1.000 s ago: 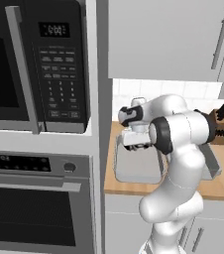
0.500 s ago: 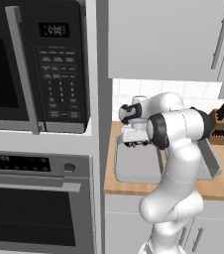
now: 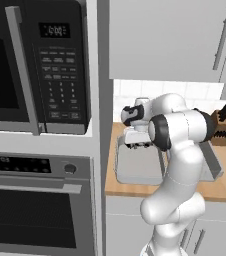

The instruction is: Place one lime and one fish in each tupperware on the nearby counter, to pack two identical lunches.

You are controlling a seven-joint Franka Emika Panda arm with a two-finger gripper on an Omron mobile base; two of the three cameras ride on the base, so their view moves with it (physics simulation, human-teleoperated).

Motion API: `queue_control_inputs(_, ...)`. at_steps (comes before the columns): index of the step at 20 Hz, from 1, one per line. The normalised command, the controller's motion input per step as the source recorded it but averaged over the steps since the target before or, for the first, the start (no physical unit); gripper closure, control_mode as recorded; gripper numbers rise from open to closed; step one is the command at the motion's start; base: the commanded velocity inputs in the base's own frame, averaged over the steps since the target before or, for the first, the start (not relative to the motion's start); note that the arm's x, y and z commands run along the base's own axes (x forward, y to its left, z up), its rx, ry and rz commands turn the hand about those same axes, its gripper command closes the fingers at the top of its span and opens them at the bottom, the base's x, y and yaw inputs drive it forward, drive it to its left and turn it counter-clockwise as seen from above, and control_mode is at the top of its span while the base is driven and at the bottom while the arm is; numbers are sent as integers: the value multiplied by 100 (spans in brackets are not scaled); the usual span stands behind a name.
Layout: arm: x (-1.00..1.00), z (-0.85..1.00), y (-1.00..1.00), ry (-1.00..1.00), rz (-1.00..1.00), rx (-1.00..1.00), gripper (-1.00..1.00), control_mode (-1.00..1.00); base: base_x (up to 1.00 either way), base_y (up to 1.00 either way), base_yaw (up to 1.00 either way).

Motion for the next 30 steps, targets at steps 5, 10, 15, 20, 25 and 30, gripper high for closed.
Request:
queue_control_inputs(5, 0, 0, 9, 0, -2, 0, -100, -100, 0, 0, 0)
queue_control_inputs(10, 0, 0, 1, 0, -2, 0, -100, -100, 0, 0, 0)
queue_control_inputs(15, -24, 14, 3, -1, -2, 0, -100, -100, 0, 0, 0)
queue_control_inputs(20, -24, 34, 0, -3, -1, 0, -100, -100, 0, 0, 0)
queue_control_inputs(25, -34, 53, 0, 0, 0, 0, -100, -100, 0, 0, 0)
queue_control_inputs(30, -63, 54, 0, 0, 0, 0, -100, -100, 0, 0, 0)
